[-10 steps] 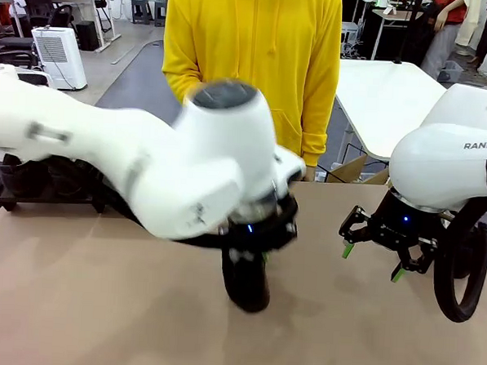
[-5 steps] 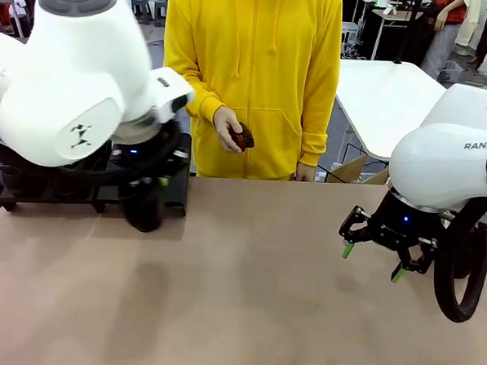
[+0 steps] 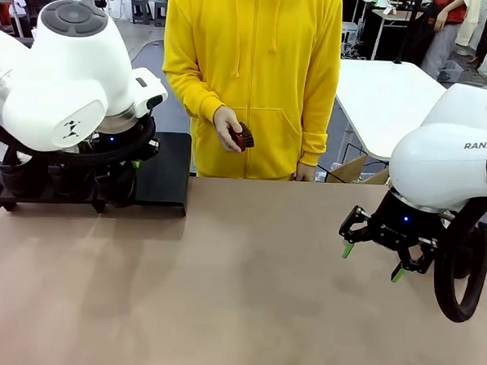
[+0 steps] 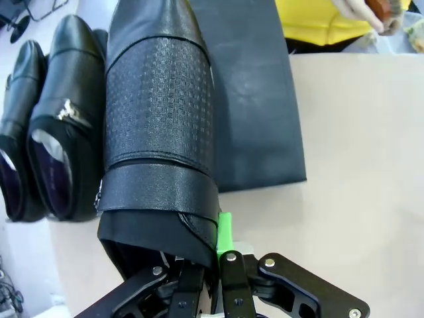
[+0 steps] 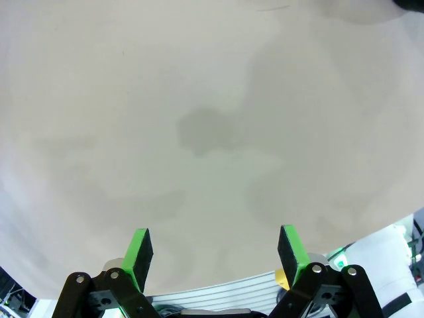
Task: Organize the shoes by placing them on the stand.
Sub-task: Place the Shoe from the middle of the table onto the Shoes Stand.
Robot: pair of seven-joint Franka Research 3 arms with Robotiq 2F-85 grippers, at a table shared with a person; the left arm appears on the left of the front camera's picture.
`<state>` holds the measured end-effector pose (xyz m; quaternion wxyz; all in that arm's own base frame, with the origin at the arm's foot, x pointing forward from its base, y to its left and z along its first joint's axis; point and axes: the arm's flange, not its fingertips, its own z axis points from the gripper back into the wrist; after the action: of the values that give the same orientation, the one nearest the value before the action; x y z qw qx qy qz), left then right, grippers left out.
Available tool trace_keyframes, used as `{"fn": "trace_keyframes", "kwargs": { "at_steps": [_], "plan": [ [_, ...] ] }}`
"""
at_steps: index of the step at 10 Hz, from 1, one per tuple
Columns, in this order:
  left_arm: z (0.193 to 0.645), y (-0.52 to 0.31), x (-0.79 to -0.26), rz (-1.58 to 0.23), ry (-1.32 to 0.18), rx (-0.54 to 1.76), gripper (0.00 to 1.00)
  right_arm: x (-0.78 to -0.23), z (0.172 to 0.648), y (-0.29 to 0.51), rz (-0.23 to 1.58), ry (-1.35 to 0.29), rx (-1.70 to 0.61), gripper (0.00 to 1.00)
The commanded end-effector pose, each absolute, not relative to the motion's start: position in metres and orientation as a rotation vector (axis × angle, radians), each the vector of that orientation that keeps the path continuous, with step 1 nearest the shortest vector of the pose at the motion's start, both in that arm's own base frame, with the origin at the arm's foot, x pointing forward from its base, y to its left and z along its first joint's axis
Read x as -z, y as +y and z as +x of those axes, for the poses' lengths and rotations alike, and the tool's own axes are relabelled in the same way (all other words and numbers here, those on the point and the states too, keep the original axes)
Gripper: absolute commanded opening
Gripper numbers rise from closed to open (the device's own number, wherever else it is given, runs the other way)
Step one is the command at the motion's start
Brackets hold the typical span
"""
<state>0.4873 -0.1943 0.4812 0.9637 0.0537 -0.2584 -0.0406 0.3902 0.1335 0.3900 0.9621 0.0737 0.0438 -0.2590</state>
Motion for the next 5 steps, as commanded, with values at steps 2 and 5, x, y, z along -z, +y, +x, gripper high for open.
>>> {"fn": "trace_keyframes", "kwargs": {
  "at_steps": [2, 5],
  "plan": [
    [0.526, -0.192, -0.474, 0.184, -0.543, 0.082, 0.0, -0.391, 0.391, 0.132, 0.142, 0.081, 0.508, 1.0],
    [0.56, -0.18, -0.46, 0.216, -0.523, 0.088, 0.0, -0.391, 0.391, 0.132, 0.142, 0.081, 0.508, 1.0]
  ]
}}
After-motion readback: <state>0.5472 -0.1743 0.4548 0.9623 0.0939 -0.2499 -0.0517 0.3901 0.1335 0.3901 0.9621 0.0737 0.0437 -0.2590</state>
